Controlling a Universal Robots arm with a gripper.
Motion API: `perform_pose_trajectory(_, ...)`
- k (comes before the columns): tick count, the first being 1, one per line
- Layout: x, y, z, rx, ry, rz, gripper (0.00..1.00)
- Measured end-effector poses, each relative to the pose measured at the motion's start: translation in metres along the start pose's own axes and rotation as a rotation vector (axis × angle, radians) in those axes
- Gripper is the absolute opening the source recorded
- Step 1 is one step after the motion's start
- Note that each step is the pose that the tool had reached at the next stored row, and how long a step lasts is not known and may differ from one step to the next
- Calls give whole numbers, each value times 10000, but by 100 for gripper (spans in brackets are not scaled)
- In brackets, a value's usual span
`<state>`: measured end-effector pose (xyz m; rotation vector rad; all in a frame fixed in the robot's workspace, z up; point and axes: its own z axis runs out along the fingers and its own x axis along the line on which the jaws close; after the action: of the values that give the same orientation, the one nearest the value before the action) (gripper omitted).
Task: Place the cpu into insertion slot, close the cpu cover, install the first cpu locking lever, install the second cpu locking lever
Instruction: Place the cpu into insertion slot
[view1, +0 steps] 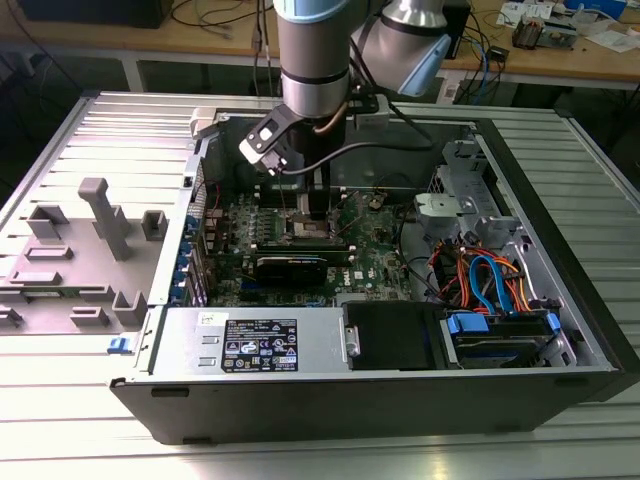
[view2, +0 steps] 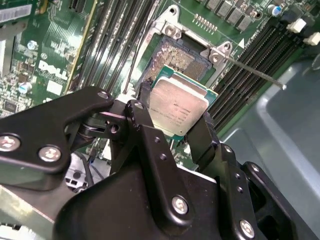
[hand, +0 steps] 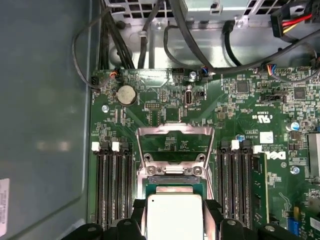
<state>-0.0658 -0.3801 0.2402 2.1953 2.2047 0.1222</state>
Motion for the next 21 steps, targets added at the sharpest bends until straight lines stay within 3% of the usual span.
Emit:
perform_pose_trajectory(2, -1, -7, 28, -18, -2, -3, 54)
perform_pose_trajectory(17, -1, -8, 36, -47, 2, -1, 54)
perform_pose_trajectory(18, -6, -32, 173, -139, 0, -19, 54)
perform_pose_trajectory(21, -6, -44, 191, -147, 2, -19, 54)
